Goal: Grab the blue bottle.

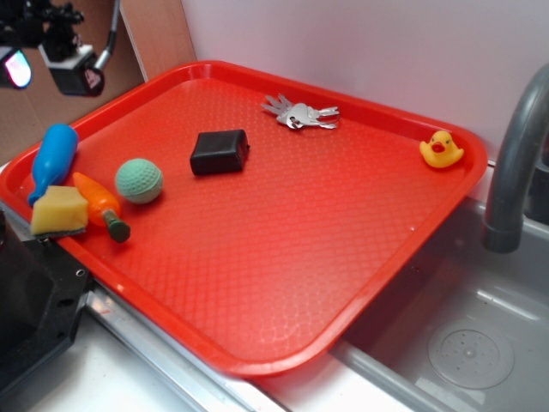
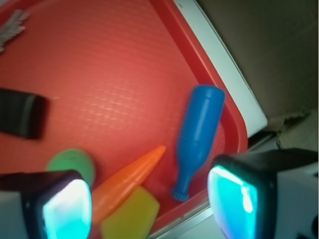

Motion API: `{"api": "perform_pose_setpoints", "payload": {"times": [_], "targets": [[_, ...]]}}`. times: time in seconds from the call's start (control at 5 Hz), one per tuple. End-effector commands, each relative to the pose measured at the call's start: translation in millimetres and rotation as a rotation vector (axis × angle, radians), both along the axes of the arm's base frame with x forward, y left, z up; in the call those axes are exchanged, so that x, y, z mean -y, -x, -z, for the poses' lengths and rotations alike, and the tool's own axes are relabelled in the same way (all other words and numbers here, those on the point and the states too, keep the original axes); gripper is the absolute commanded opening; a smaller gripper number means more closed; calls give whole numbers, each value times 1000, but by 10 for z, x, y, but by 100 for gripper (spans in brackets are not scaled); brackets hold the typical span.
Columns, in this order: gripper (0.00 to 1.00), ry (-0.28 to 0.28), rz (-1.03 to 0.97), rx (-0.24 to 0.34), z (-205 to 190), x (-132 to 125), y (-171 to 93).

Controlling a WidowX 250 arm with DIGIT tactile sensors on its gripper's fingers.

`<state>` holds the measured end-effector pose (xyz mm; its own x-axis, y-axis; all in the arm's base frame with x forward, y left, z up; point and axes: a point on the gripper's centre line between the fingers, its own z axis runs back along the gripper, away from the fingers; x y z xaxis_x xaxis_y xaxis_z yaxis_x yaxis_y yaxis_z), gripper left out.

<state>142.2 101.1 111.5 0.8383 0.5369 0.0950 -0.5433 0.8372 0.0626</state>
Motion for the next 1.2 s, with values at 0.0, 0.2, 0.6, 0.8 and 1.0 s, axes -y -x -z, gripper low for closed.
{"api": "perform_pose_setpoints", "payload": {"times": [0.0, 0.2, 0.6, 0.8, 1.0], "targets": [[100, 29, -26, 1, 239, -319, 54], [100, 53, -26, -15, 472, -419, 88], [100, 141, -87, -11, 897, -424, 125], [0, 151, -60, -21, 913, -268, 76], [0, 158, 14, -16, 749, -113, -16]]}}
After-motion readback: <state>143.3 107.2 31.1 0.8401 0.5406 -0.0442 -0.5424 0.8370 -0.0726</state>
